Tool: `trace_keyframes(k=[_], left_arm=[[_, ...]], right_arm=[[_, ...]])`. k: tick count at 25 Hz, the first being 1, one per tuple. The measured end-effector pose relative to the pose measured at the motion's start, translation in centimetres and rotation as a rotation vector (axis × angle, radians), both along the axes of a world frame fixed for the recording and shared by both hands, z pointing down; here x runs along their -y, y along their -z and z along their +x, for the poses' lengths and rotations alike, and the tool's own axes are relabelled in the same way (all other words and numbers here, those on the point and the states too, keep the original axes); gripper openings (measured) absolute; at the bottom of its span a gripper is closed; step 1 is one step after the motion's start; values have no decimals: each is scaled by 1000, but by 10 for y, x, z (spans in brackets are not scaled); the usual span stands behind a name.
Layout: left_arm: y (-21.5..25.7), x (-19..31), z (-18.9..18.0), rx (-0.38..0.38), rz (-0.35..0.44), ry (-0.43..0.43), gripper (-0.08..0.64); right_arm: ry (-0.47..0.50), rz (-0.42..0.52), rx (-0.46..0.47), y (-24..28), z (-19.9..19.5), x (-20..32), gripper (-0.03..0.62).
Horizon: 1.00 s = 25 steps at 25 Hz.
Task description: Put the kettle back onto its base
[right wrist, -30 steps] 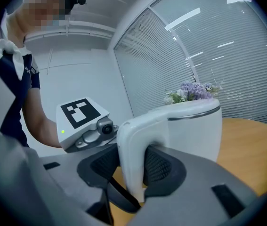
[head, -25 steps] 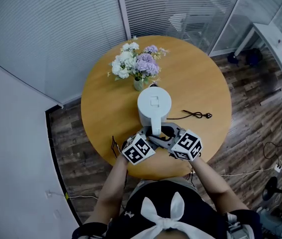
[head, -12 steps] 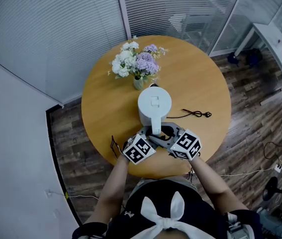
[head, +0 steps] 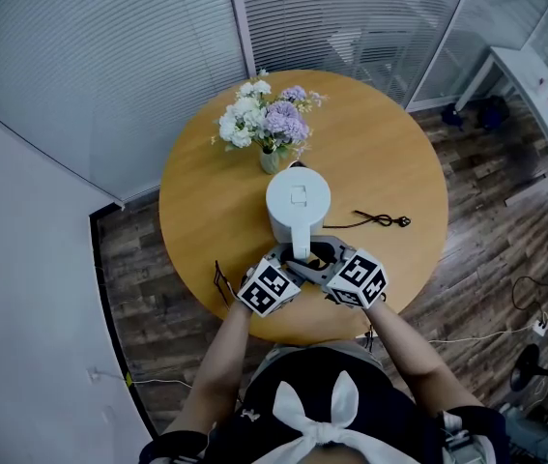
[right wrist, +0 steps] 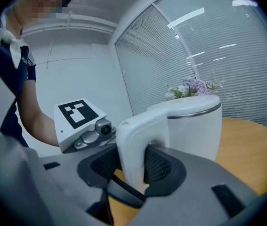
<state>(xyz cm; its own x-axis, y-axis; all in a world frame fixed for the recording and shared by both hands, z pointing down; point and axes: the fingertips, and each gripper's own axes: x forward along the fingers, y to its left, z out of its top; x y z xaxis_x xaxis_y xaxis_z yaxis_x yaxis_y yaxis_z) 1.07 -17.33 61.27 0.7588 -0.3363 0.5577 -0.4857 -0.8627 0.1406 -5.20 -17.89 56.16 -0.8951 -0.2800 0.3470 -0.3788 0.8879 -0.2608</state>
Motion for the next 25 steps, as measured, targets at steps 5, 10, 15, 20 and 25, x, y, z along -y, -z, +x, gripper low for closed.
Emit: trace_keyframes(k=[5,10,15,20,25], left_arm=[[-1,0,-1,11,-11,-10,143],[-1,1,-2,0,-12,4,143],[-1,2,-2,-15,-7,4,143],[-3,2,-7,4,-43,40,163],[2,1,-22,8,-40,79,209]], right_arm=[[-2,-5,8,0,0,1,172],[0,-13,19,-1,-1,1,173],[-20,-14,33,-2,-1,2,175],[-33,-55,34,-3,2,2,190],[-71,-59,28,1,16,2,230]])
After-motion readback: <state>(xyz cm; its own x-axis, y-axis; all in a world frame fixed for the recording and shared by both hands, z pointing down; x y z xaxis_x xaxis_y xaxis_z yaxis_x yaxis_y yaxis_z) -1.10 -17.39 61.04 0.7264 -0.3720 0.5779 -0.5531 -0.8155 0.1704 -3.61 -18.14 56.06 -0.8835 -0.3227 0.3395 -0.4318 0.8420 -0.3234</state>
